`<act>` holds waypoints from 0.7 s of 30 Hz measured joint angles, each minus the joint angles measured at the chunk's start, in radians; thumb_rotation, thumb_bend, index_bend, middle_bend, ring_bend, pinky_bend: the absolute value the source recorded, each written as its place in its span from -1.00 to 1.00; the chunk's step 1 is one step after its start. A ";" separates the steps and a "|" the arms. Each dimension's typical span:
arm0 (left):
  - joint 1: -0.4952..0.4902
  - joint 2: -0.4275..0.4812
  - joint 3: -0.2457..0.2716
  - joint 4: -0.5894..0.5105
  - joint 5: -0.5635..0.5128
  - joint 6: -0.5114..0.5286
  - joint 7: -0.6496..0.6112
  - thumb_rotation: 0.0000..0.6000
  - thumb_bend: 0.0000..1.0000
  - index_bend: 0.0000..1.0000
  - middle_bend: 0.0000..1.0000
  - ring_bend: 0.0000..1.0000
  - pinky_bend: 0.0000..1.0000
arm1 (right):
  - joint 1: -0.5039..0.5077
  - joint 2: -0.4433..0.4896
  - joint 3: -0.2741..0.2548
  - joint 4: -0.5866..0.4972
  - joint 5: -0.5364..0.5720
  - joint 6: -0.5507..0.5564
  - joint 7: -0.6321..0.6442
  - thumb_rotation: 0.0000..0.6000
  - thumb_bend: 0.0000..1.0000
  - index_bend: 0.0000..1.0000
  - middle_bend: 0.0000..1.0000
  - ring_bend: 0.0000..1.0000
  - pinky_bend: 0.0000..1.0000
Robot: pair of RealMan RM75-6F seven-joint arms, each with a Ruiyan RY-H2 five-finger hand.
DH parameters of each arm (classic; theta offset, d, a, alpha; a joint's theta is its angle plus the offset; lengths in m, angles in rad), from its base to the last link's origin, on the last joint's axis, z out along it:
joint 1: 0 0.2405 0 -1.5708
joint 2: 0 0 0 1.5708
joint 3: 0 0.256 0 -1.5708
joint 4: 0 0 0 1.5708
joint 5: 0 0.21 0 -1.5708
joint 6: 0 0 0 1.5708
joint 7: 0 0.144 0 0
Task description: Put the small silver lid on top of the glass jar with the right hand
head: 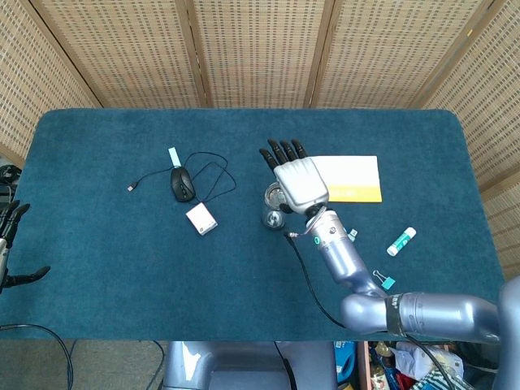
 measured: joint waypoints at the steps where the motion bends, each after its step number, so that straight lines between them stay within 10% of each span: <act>1: 0.000 0.000 0.000 0.000 0.001 0.000 -0.001 1.00 -0.77 -1.00 -1.00 -1.00 -1.00 | -0.005 0.014 0.003 -0.016 -0.007 0.004 0.004 1.00 -0.39 -1.00 -1.00 -1.00 -1.00; 11: 0.006 0.004 0.010 -0.008 0.029 0.013 -0.006 1.00 -0.77 -1.00 -1.00 -1.00 -1.00 | -0.145 0.234 0.009 -0.214 -0.175 0.061 0.117 1.00 -0.78 -1.00 -1.00 -1.00 -1.00; 21: 0.017 -0.009 0.022 -0.017 0.050 0.037 0.030 1.00 -0.77 -1.00 -1.00 -1.00 -1.00 | -0.464 0.336 -0.168 -0.201 -0.669 0.237 0.338 1.00 -1.00 -1.00 -1.00 -1.00 -1.00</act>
